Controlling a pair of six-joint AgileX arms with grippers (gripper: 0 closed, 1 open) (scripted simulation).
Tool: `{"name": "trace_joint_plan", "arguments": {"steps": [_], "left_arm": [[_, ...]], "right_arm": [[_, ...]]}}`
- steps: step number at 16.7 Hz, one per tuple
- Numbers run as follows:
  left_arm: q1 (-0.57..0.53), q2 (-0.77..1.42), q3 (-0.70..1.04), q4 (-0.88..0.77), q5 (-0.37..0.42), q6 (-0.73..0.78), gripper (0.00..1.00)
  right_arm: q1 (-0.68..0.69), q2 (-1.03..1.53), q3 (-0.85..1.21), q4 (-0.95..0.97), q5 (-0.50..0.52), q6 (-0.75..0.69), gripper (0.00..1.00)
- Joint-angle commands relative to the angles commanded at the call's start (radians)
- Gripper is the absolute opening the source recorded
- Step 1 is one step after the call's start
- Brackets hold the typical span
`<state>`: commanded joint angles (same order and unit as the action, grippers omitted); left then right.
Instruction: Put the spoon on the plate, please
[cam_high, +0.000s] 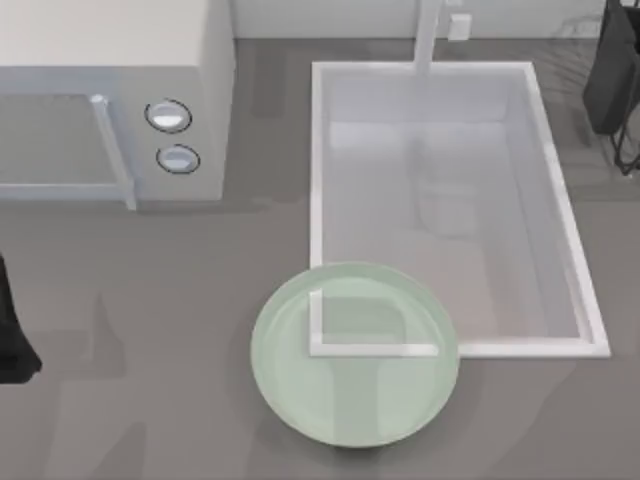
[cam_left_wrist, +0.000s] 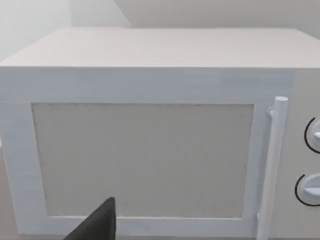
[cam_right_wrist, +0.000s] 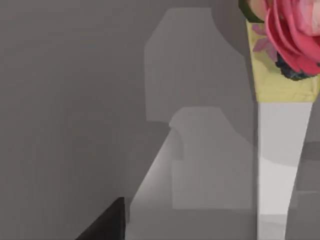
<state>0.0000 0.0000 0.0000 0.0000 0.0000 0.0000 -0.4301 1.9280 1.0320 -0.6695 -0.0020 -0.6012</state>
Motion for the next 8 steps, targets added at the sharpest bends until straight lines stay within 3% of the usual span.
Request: {"name": "trace_joint_plan", "arguments": {"steps": [4, 8], "left_arm": [[0.000, 0.000, 0.000, 0.000, 0.000, 0.000, 1.00], [0.000, 0.000, 0.000, 0.000, 0.000, 0.000, 1.00]], "right_arm": [[0.000, 0.002, -0.002, 0.003, 0.000, 0.000, 1.00], [0.000, 0.002, -0.002, 0.003, 0.000, 0.000, 0.70]]}}
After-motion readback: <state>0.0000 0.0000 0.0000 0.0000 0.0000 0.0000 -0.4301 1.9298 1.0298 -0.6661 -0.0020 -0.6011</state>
